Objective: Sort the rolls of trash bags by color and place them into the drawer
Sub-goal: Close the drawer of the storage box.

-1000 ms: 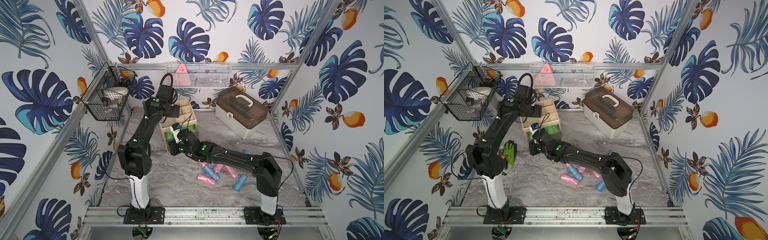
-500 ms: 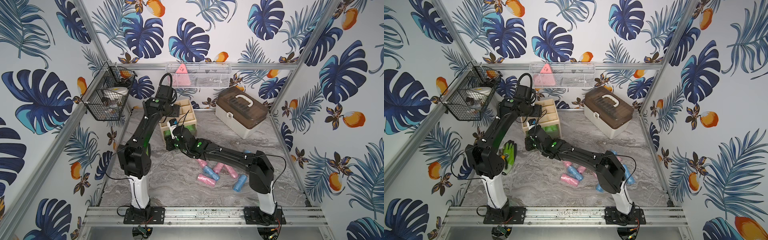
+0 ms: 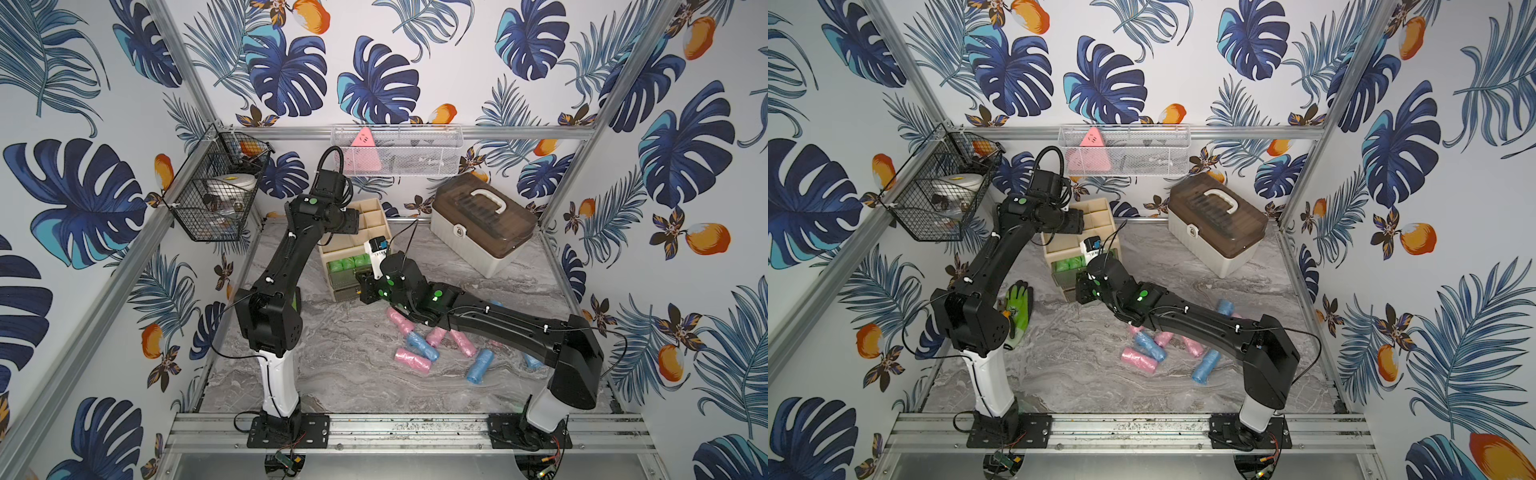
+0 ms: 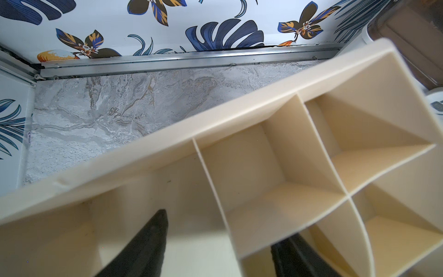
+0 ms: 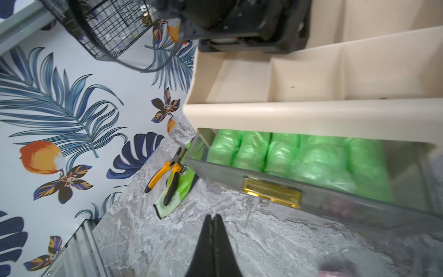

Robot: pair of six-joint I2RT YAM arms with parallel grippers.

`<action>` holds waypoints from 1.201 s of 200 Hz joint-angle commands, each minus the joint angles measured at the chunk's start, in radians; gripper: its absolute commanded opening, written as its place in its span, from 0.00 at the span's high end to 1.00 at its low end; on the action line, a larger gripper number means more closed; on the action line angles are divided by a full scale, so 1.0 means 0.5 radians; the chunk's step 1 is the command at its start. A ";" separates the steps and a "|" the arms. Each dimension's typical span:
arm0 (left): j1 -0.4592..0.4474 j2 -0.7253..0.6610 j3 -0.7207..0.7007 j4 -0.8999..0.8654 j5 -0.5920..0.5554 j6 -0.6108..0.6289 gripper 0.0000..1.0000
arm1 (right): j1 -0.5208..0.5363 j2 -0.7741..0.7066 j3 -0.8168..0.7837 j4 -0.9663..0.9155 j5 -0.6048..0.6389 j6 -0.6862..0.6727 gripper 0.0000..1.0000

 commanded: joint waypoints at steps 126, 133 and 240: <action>0.007 0.043 -0.005 -0.271 -0.039 0.045 0.31 | -0.181 0.186 0.107 -0.128 -0.202 0.030 1.00; 0.008 0.042 -0.003 -0.273 -0.039 0.048 0.31 | -0.190 0.199 0.117 -0.126 -0.208 0.031 1.00; 0.007 0.060 -0.006 -0.271 -0.034 0.058 0.33 | -0.289 0.432 0.333 -0.054 -0.228 0.134 1.00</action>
